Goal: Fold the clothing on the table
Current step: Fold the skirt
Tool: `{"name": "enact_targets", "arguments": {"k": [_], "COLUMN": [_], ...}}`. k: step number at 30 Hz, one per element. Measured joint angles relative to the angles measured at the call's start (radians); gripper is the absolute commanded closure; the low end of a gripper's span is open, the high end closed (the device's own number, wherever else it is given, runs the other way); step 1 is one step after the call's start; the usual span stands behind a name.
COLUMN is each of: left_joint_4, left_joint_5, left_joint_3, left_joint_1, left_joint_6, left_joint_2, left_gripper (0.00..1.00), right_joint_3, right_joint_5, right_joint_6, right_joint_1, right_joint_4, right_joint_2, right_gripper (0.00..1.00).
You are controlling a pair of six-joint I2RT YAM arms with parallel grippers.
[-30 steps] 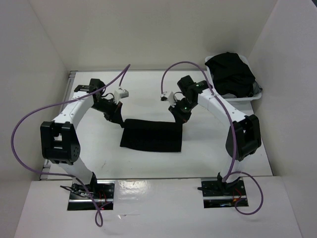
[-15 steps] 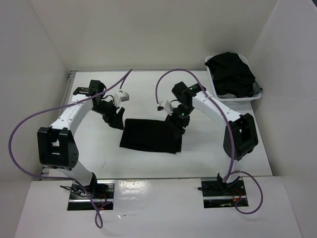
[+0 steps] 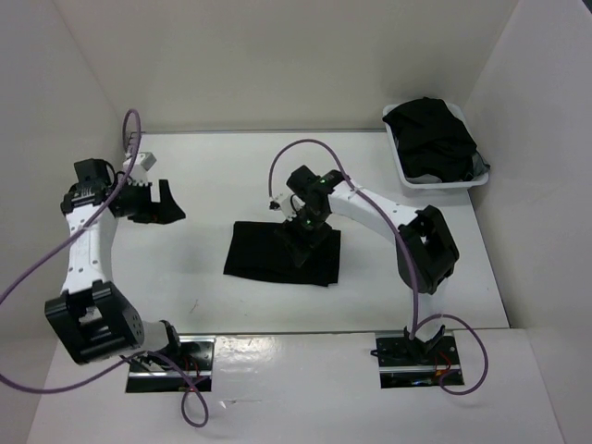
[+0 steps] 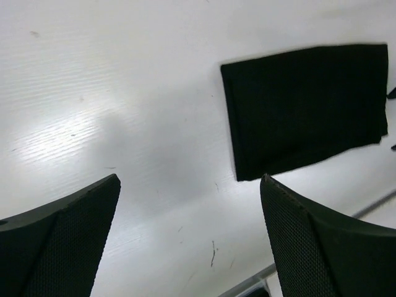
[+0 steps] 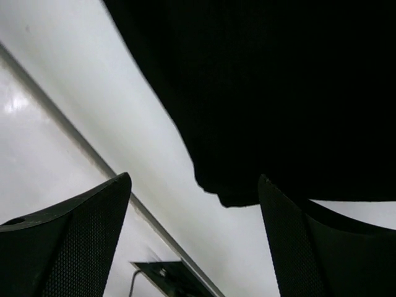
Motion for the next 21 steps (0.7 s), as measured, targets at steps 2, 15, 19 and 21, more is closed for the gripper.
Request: {"name": "enact_targets", "arguments": {"k": [2,15,19,21], "left_joint_4": [0.022,0.081,0.097,0.105], "left_joint_5": [-0.037,-0.249,-0.277,-0.287], "left_joint_3": [-0.031,-0.172,-0.187,-0.188], "left_joint_1": [0.014,0.091,0.101,0.108], "left_joint_6": [-0.035,-0.116,-0.120,-0.127], "left_joint_2": [-0.075,-0.260,-0.290,-0.301], "left_gripper": [0.00,0.00,0.00,0.00], "right_joint_3": [-0.013,-0.077,-0.077,-0.076], "right_joint_5": [0.021,0.121,0.155,0.174], "right_joint_6": [0.073,0.375,0.412,0.426], "right_joint_1": [-0.002,0.004,0.044,0.074], "right_joint_4": [0.051,0.213,0.234,0.240], "right_joint_2": [0.009,0.074,0.077,0.094], "right_gripper": [0.06,0.01,0.01,0.01]}}
